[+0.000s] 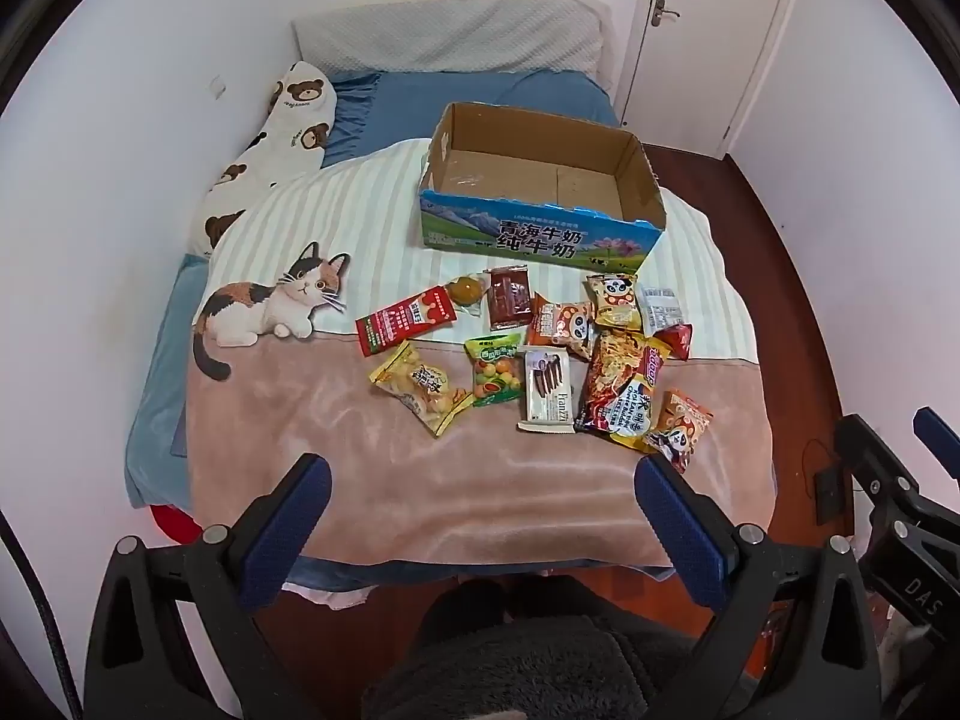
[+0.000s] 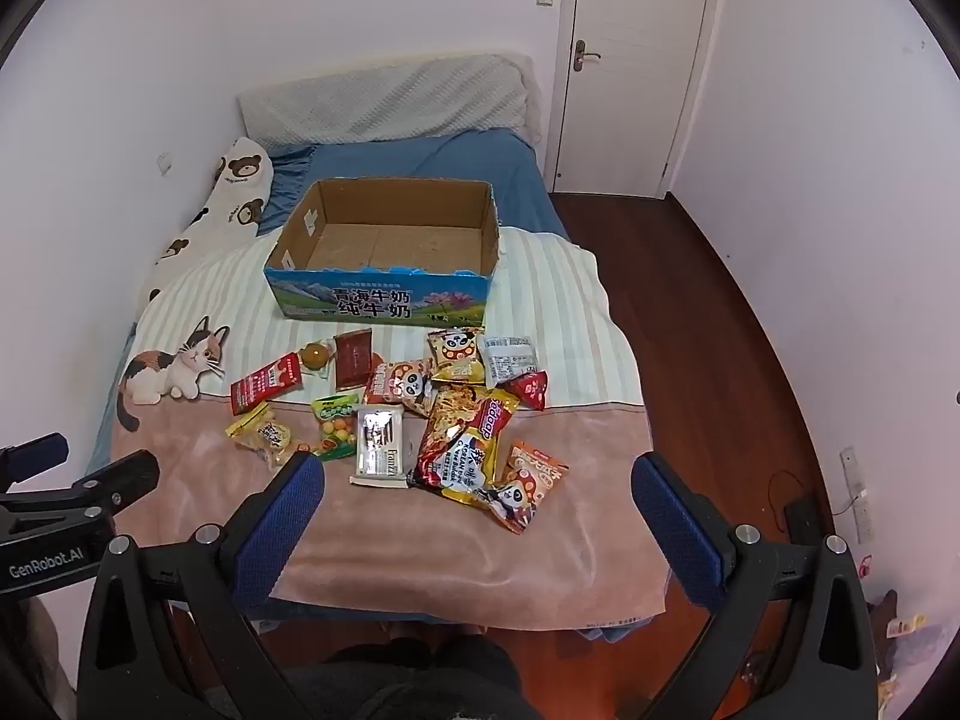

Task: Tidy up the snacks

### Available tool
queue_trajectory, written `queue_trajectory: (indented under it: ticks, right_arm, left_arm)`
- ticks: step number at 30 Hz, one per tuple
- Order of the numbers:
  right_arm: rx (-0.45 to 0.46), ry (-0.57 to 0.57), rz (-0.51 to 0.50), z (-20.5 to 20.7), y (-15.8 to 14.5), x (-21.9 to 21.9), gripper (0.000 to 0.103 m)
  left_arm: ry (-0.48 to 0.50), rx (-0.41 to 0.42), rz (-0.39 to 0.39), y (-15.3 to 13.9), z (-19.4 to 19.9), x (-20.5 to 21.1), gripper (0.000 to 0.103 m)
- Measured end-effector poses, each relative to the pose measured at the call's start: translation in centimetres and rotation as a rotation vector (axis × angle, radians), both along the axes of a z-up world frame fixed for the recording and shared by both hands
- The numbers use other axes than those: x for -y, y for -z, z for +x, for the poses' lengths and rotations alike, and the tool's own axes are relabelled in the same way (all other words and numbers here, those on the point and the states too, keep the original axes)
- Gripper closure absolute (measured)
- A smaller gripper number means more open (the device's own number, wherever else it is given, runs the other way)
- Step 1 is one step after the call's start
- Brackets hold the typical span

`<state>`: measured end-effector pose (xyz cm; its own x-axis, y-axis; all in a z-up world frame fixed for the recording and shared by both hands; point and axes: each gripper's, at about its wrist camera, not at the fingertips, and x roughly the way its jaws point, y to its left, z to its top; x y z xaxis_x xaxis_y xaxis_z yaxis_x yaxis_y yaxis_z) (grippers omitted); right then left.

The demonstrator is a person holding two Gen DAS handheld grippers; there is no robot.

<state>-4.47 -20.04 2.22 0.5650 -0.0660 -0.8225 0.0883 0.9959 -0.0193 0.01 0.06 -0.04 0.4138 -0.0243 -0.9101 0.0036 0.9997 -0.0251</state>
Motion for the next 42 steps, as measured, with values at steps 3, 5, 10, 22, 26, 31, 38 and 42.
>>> queue_trajectory:
  ticks: [3,5,10,22,26,31,38,42]
  right_arm:
    - [0.002,-0.001,0.004,0.0,0.0,0.0,0.000]
    - [0.003,-0.003,0.007,0.1,0.0,-0.1,0.000]
    - [-0.004,0.002,-0.009,-0.2,0.6,-0.4,0.000]
    - [0.000,0.002,-0.012,0.0,0.4,-0.1,0.000]
    - [0.001,0.006,-0.013,0.1,0.3,-0.2,0.000]
    - [0.000,0.006,-0.015,0.0,0.2,-0.2,0.000]
    - [0.008,0.009,-0.024,0.2,0.0,-0.2,0.000]
    - [0.010,0.010,-0.024,0.2,0.0,-0.3,0.000]
  left_arm:
    - [0.001,0.000,0.001,0.0,0.0,0.0,0.000]
    - [0.005,0.000,0.004,0.0,0.0,-0.1,0.000]
    - [-0.004,-0.003,0.003,0.2,-0.4,-0.5,0.000]
    - [0.007,0.012,0.015,-0.2,-0.6,-0.2,0.000]
    - [0.010,0.017,0.019,-0.3,-0.5,-0.1,0.000]
    - [0.014,0.018,0.019,-0.5,-0.4,-0.1,0.000]
    - [0.012,0.017,0.021,-0.4,-0.5,0.1,0.000]
    - [0.011,0.019,0.019,-0.4,-0.5,0.0,0.000]
